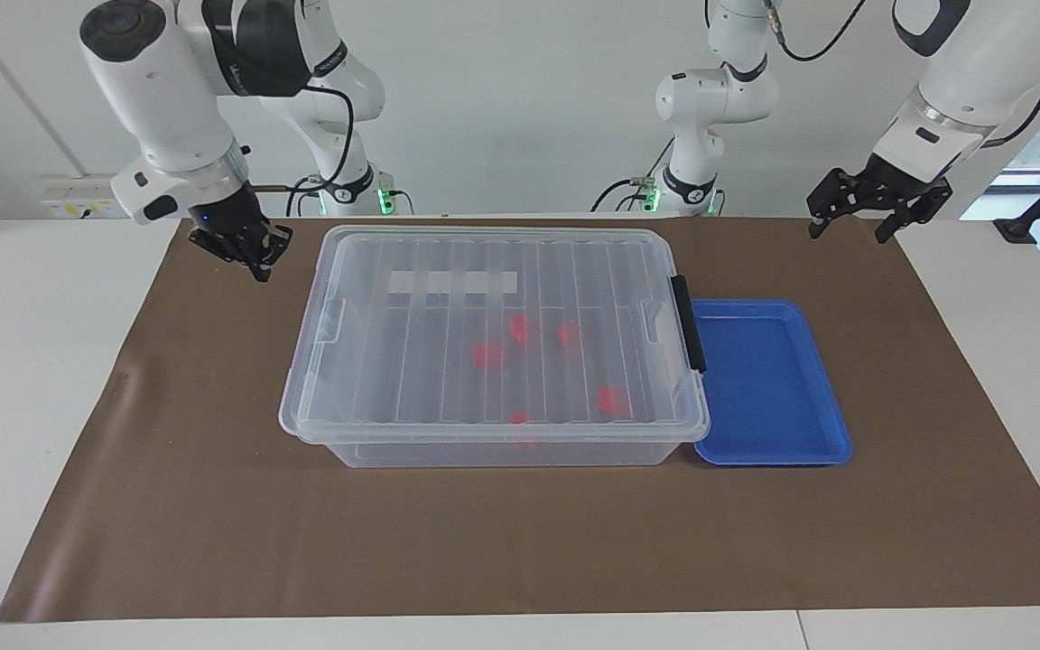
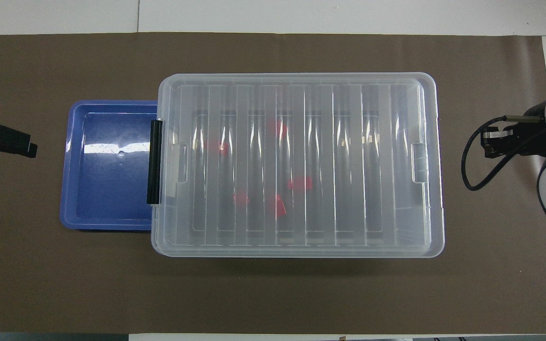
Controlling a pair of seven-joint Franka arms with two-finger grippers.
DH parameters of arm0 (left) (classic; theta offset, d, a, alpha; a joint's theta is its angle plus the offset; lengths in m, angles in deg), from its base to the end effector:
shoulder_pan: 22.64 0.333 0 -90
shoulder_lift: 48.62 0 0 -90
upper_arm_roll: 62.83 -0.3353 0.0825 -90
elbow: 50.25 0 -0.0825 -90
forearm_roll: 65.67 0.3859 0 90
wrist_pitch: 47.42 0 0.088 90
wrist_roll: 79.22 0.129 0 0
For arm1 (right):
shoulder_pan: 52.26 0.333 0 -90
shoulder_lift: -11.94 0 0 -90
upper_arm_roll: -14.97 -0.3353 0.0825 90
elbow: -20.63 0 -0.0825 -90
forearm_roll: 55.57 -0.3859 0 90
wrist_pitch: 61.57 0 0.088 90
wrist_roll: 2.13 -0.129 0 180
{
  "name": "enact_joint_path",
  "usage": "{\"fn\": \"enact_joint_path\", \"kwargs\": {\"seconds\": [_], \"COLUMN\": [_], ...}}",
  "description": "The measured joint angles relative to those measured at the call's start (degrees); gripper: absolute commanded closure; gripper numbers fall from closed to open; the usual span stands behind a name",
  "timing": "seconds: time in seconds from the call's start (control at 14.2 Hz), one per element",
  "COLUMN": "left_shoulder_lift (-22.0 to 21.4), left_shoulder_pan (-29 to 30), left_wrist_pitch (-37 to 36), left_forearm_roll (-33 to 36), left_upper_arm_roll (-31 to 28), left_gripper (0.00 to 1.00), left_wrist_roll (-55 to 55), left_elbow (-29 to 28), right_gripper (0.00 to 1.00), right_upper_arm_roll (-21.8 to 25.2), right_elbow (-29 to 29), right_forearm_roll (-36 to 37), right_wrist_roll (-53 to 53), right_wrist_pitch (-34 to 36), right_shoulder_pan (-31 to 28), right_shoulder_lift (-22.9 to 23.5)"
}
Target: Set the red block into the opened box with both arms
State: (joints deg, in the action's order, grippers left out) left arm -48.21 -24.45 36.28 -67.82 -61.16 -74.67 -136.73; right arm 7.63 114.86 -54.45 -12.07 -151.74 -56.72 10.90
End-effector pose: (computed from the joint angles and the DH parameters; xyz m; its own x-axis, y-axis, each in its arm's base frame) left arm 0.5451 -0.0383 0.6374 0.9882 -0.1436 -0.0524 -0.1415 -0.9890 0.0420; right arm 0.5468 0.0256 0.5971 0.9912 -0.1230 -0.0483 -0.1216 -0.9921 0.0306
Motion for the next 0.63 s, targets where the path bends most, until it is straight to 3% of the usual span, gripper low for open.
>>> {"fn": "enact_joint_path", "kwargs": {"seconds": [0.07, 0.14, 0.63], "left_shoulder_lift": [0.00, 0.00, 0.00], "left_shoulder_pan": [0.00, 0.00, 0.00], "left_wrist_pitch": [0.00, 0.00, 0.00], "left_forearm_roll": [0.00, 0.00, 0.00], "left_upper_arm_roll": [0.00, 0.00, 0.00], "left_gripper": [0.00, 0.00, 0.00], "left_wrist_roll": [0.00, 0.00, 0.00], "left_elbow": [0.00, 0.00, 0.00], "right_gripper": [0.55, 0.01, 0.00], "right_upper_arm_roll": [0.03, 0.09, 0.58], "right_elbow": [-1.24, -1.87, -2.25], "right_forearm_roll": [0.00, 0.00, 0.01], "right_wrist_roll": [0.00, 0.00, 7.33], "right_wrist_pitch": [2.04, 3.54, 5.61], "right_shoulder_pan": [-0.20, -0.45, -4.74], "right_shoulder_lift": [-0.01, -0.02, -0.01]}}
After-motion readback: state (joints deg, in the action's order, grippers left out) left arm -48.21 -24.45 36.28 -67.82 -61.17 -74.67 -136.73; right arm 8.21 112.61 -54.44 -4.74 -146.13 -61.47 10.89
